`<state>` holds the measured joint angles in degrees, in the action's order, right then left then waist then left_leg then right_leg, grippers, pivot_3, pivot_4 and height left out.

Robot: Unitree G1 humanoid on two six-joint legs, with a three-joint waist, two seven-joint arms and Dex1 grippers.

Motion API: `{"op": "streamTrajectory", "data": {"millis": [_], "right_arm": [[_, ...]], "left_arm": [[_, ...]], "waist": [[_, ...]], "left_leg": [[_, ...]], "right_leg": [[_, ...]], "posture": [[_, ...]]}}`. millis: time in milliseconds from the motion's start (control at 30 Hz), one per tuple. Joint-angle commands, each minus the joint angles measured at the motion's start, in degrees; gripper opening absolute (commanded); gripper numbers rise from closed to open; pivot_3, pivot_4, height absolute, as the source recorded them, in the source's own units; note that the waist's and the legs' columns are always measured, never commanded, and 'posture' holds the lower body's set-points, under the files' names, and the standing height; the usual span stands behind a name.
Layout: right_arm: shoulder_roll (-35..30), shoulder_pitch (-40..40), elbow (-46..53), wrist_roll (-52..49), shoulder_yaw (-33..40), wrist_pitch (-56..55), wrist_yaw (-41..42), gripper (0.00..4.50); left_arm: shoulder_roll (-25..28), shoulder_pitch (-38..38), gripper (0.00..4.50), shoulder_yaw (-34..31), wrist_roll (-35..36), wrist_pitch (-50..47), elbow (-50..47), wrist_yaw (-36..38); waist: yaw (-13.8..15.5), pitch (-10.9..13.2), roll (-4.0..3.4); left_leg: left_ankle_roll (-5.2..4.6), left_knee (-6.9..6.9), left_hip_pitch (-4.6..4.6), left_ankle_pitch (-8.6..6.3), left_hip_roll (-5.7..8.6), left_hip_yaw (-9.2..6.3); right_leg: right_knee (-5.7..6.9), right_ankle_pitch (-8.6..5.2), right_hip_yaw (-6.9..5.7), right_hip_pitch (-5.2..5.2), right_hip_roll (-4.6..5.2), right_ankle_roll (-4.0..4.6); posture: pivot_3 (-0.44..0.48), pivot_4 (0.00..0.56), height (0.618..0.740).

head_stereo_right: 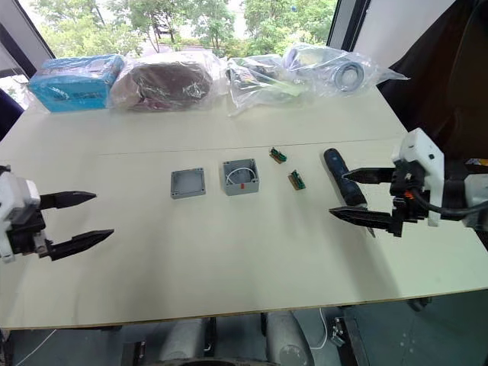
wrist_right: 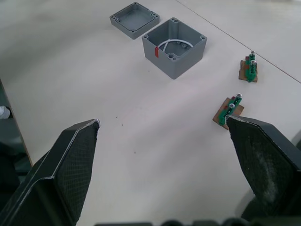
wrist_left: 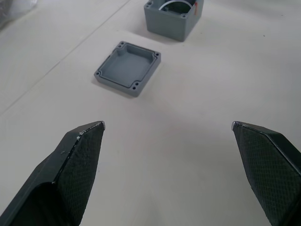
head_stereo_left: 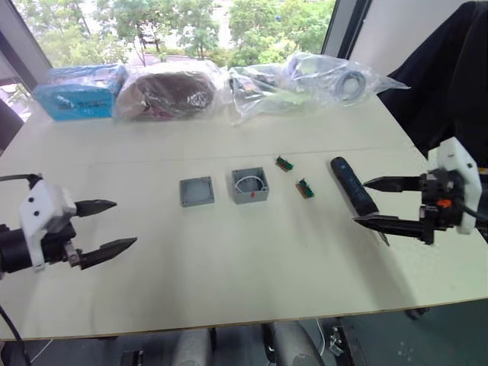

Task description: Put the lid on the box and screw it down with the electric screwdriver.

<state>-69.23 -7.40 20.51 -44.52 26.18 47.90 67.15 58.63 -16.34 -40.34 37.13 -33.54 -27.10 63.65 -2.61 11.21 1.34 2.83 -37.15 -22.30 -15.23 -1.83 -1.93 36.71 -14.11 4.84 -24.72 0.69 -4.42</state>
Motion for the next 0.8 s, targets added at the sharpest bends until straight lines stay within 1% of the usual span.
{"op": "streamTrajectory", "data": {"millis": [33,233,567,700,800], "right_arm": [[-1.6,0.0,-0.3,0.7,2.2,-0.6,1.1,4.5],[-1.1,-0.8,0.0,1.0,1.6,-0.4,0.3,4.5],[-0.6,-1.7,1.5,0.3,0.3,0.1,-1.6,4.5],[0.1,-2.6,2.9,-0.4,-0.8,0.7,-3.0,4.5],[1.1,-4.2,4.0,-0.9,-2.5,1.3,-5.0,4.5]], "left_arm": [[1.1,-0.3,4.46,-2.7,-0.3,-0.2,0.3,1.4],[0.8,-0.4,4.46,-2.1,-0.5,-0.8,-0.6,1.2],[0.9,2.2,4.46,-0.1,0.2,-2.5,-1.5,-0.2],[1.6,4.1,4.46,2.1,0.1,-2.6,-1.6,-0.2],[2.1,8.6,4.46,6.3,0.3,-2.1,-0.9,-1.3]], "waist": [[0.0,0.0,-0.01],[0.0,0.0,-0.03],[0.0,0.0,-0.04],[0.0,0.0,-0.04],[0.0,0.0,-0.05]], "left_leg": [[0.0,0.0,0.0,0.0,0.0,0.0],[0.0,0.0,0.0,0.0,-0.01,0.06],[0.0,0.0,-0.01,0.0,-0.01,0.08],[0.0,0.0,0.0,0.0,-0.01,0.07],[0.0,-0.01,0.0,0.0,-0.01,0.07]], "right_leg": [[0.0,0.0,0.0,0.0,0.0,0.0],[0.04,0.0,0.0,-0.06,0.03,0.0],[0.04,0.01,0.0,-0.07,0.03,0.0],[0.07,0.01,0.0,-0.08,0.02,0.0],[0.08,0.01,0.0,-0.07,0.02,0.0]], "posture": [[0.0,0.15,0.74],[0.0,0.15,0.74],[0.0,0.15,0.74],[0.0,0.15,0.74],[0.0,0.15,0.74]]}}
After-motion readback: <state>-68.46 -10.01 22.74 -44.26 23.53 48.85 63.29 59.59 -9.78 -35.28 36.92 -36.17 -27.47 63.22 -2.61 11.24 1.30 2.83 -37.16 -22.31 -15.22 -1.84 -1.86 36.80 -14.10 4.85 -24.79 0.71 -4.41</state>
